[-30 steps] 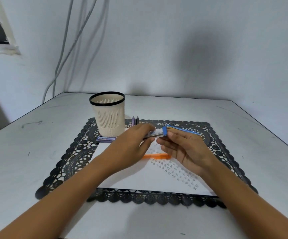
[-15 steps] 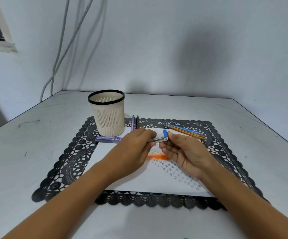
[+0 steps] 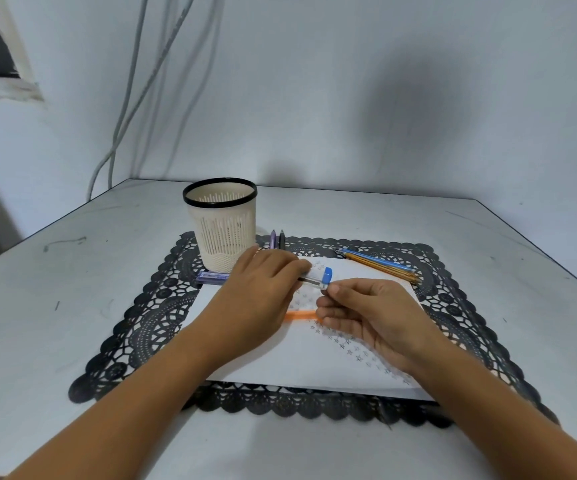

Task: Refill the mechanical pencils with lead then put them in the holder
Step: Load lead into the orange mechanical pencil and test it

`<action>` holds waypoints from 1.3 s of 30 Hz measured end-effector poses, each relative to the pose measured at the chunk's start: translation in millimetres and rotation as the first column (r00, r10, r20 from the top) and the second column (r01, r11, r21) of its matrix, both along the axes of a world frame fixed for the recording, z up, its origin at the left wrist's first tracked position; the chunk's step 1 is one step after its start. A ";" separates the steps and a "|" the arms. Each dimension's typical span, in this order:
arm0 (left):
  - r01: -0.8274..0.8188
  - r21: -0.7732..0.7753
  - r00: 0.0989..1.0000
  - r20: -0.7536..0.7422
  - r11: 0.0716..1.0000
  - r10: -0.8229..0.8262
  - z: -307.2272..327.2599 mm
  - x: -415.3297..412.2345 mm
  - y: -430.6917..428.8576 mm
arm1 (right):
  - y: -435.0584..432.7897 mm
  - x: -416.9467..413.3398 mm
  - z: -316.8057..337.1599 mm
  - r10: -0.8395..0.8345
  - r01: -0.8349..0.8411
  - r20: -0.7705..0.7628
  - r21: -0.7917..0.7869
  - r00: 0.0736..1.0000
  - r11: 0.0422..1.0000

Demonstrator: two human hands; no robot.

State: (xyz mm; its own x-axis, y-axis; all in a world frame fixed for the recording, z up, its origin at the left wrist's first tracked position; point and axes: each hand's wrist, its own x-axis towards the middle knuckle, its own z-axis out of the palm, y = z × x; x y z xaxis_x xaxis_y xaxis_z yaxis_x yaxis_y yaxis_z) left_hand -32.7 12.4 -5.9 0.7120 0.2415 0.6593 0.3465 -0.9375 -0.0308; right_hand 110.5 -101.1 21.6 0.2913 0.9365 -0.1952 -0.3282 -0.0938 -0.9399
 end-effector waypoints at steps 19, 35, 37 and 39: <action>0.111 0.190 0.991 -0.094 0.976 -0.094 6.5 -5.1 7.8 | -2.0 -1.9 -2.1 0.041 -0.043 -0.035 -0.078 0.999 0.996; 0.042 -0.099 0.999 0.003 0.994 -0.042 0.4 -0.7 -8.4 | -4.1 0.9 1.2 -0.037 0.040 0.367 0.001 0.929 0.999; 0.033 -0.117 0.999 -0.002 0.993 -0.034 1.2 -1.2 -9.7 | -4.4 0.9 0.7 -0.051 0.049 0.413 0.016 0.909 0.999; 0.022 -0.140 1.000 -0.003 0.990 -0.023 2.4 -1.2 -10.7 | -5.0 1.3 0.8 -0.066 0.058 0.458 0.033 0.886 0.998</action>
